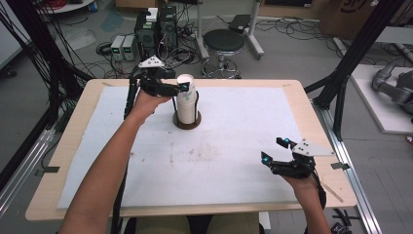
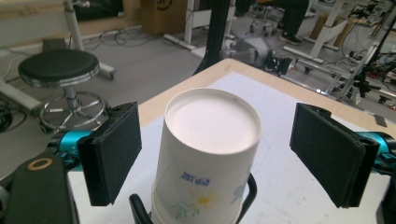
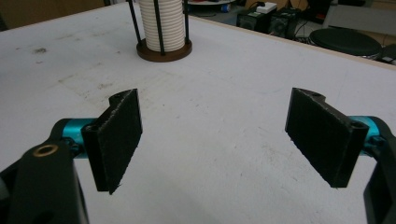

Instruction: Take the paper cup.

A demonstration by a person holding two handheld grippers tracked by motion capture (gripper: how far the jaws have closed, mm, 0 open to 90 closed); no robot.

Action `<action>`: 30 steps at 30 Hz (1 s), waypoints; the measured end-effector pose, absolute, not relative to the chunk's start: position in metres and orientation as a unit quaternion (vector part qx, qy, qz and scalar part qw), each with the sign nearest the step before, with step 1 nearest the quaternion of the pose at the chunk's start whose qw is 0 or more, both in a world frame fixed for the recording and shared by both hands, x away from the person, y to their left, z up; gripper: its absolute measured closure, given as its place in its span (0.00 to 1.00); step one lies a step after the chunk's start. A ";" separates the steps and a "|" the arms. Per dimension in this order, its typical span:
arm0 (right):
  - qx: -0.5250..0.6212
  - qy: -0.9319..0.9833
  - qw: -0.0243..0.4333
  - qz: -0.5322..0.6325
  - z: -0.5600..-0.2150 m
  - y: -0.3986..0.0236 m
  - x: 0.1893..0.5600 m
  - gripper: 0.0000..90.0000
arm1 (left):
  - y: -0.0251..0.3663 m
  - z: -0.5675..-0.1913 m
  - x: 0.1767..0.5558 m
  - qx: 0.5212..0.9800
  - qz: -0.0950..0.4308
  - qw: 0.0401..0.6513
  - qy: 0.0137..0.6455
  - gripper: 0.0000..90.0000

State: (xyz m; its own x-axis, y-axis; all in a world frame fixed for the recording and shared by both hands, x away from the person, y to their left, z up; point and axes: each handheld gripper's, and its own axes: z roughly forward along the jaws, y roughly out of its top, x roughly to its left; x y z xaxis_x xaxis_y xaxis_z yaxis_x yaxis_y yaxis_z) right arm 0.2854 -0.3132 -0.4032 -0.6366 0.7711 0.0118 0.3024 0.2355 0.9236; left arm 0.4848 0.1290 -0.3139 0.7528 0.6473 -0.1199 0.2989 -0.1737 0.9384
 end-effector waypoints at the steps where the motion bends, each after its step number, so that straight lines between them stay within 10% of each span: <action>1: 0.358 0.751 0.232 0.504 -0.404 -0.313 0.285 0.21 | 0.129 -0.314 0.485 0.750 0.156 0.560 0.315 0.19; 30: 0.358 0.750 0.232 0.506 -0.403 -0.315 0.286 0.21 | 0.114 -0.277 0.481 0.734 0.193 0.581 0.294 0.39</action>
